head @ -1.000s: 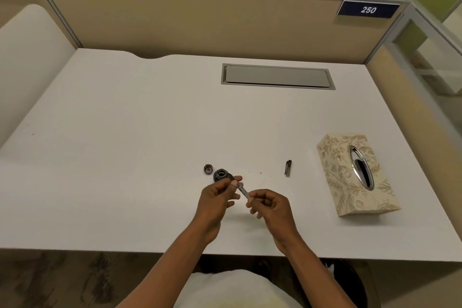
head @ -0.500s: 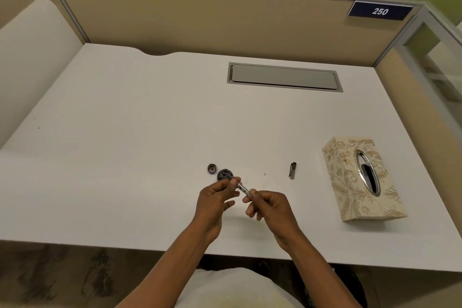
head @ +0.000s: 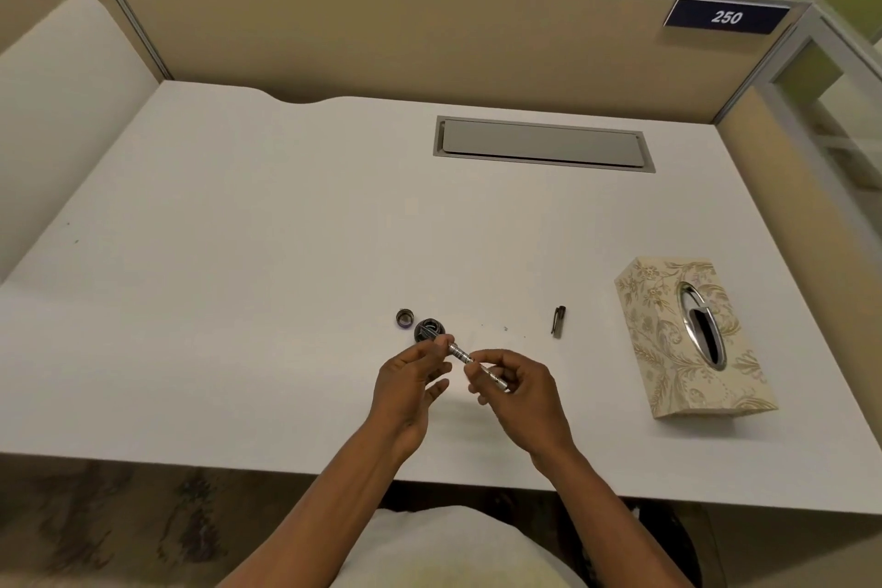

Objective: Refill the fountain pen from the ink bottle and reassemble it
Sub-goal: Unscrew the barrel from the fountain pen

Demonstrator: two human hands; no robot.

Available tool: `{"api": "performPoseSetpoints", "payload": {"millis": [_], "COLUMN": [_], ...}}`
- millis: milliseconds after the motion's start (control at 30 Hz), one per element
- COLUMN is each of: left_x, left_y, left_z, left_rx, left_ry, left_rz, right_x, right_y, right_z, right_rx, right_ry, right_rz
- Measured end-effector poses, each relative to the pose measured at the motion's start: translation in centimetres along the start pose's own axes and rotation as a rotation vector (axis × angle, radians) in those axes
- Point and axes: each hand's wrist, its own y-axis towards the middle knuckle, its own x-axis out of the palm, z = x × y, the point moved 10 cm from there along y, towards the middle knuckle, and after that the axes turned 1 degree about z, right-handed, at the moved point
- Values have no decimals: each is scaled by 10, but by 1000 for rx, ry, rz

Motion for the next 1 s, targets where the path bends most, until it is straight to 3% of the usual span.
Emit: {"api": "performPoseSetpoints", "payload": {"millis": [133,333,1000], "left_x": [1,-2,3], "left_y": [-2,-2,-6], "left_z": [-1,-4,-4], "left_rx": [-4,-20,-14], "left_ry": [2,1,11], "left_rz": [-10,11,-20], "right_x": [7,0,8], "right_y": [-3,1,0], "right_z": [3,0,8], "right_rx": [58,-12,39], "right_ry": [-21,-19,-35], "right_rz": [-70,-9,-104]}}
